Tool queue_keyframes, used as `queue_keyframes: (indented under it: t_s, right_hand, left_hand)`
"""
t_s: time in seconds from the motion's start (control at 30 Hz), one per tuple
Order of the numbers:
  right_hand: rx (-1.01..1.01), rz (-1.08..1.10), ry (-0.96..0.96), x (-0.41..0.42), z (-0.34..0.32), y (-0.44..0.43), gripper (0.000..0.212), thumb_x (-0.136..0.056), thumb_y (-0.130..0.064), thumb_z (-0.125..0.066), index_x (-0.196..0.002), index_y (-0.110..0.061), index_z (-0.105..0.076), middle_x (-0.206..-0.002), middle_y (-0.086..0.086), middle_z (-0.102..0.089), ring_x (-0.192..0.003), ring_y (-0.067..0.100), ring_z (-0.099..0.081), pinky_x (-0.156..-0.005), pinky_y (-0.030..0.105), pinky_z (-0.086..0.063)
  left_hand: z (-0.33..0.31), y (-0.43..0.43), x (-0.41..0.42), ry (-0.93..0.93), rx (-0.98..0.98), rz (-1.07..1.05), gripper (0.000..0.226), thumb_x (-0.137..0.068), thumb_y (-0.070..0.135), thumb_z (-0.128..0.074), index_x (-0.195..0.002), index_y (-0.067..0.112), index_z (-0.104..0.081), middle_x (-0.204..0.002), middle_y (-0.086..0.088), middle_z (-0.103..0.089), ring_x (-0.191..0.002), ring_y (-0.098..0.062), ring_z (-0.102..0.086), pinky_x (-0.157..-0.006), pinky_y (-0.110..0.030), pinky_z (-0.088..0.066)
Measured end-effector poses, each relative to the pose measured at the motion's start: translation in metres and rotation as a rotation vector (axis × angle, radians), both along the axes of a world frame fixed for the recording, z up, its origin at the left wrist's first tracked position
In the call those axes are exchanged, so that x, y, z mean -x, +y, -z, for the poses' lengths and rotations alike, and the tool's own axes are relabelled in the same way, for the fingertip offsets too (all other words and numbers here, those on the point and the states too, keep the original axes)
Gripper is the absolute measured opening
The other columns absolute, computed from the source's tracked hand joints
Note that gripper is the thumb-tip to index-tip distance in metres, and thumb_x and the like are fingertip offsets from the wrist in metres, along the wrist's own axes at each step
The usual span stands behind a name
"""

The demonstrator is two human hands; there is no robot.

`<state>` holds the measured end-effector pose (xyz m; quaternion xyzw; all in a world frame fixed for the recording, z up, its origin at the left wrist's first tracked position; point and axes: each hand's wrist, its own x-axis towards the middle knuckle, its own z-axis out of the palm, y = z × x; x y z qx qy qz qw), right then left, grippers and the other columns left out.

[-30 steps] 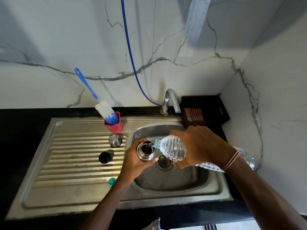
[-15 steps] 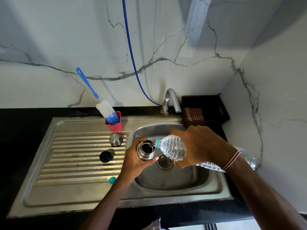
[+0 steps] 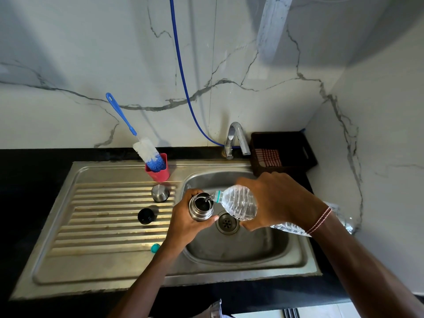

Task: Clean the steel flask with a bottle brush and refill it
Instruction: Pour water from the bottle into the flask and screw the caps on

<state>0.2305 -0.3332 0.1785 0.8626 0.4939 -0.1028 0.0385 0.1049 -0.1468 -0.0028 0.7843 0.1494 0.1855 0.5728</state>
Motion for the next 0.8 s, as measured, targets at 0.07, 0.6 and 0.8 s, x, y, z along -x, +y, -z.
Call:
queue_keyframes:
  t_s: [0.07, 0.6, 0.8]
  right_hand:
    - [-0.002, -0.002, 0.001, -0.0002, 0.0001, -0.0001, 0.089, -0.060, -0.078, -0.072, -0.136, -0.038, -0.048, -0.104, -0.004, -0.072, -0.091, 0.023, -0.069, -0.081, 0.033, -0.052]
    - [0.002, -0.012, -0.009, -0.0032, -0.0007, -0.0011, 0.092, -0.062, -0.079, -0.071, -0.140, -0.038, -0.046, -0.110, -0.004, -0.072, -0.095, 0.023, -0.069, -0.085, 0.034, -0.054]
    - [0.002, 0.001, -0.039, -0.0020, -0.0003, -0.0002, 0.091, -0.060, -0.078, -0.071, -0.138, -0.039, -0.047, -0.106, -0.003, -0.072, -0.094, 0.025, -0.070, -0.082, 0.034, -0.052]
  left_hand:
    - [-0.0012, -0.0009, 0.0001, -0.002, -0.009, -0.005, 0.065, -0.066, 0.019, -0.098, -0.113, 0.035, -0.056, -0.097, 0.014, -0.070, -0.084, -0.011, -0.070, -0.072, -0.023, -0.054]
    - [-0.0063, -0.0017, -0.0016, 0.001, -0.021, 0.001, 0.066, -0.065, 0.015, -0.098, -0.115, 0.026, -0.056, -0.101, 0.019, -0.068, -0.095, -0.008, -0.069, -0.082, -0.014, -0.050]
    - [-0.0037, -0.0015, -0.0018, 0.007, -0.012, -0.006, 0.066, -0.064, 0.015, -0.098, -0.115, 0.023, -0.057, -0.102, 0.016, -0.069, -0.094, -0.011, -0.069, -0.082, -0.016, -0.051]
